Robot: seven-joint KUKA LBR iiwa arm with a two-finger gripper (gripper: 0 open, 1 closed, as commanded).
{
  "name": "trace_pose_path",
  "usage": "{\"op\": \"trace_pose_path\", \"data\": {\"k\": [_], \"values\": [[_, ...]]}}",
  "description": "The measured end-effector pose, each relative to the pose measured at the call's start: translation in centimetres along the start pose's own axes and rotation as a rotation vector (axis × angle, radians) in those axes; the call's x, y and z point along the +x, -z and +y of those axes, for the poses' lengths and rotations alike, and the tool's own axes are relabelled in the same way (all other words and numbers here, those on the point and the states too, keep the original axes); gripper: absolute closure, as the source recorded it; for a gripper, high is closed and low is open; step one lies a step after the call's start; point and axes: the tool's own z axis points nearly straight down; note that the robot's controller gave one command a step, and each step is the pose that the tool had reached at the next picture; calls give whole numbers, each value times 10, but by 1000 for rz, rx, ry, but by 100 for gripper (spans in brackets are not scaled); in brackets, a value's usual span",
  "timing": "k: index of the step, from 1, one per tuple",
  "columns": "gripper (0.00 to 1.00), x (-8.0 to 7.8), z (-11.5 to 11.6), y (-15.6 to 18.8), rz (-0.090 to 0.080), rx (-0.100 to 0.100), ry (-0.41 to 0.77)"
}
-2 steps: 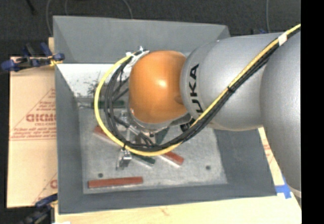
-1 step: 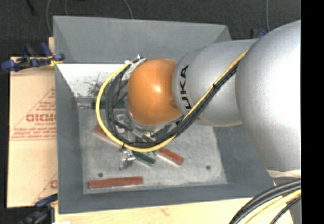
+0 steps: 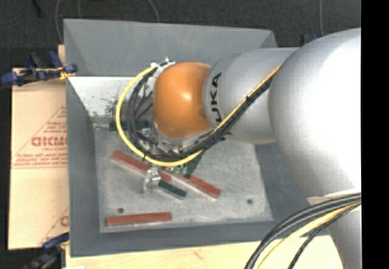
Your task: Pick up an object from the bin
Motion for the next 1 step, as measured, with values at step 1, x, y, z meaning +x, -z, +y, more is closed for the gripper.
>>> {"op": "trace_pose_path", "data": {"k": [1], "values": [[100,15,-19,-13,-13,-6,-105]]}}
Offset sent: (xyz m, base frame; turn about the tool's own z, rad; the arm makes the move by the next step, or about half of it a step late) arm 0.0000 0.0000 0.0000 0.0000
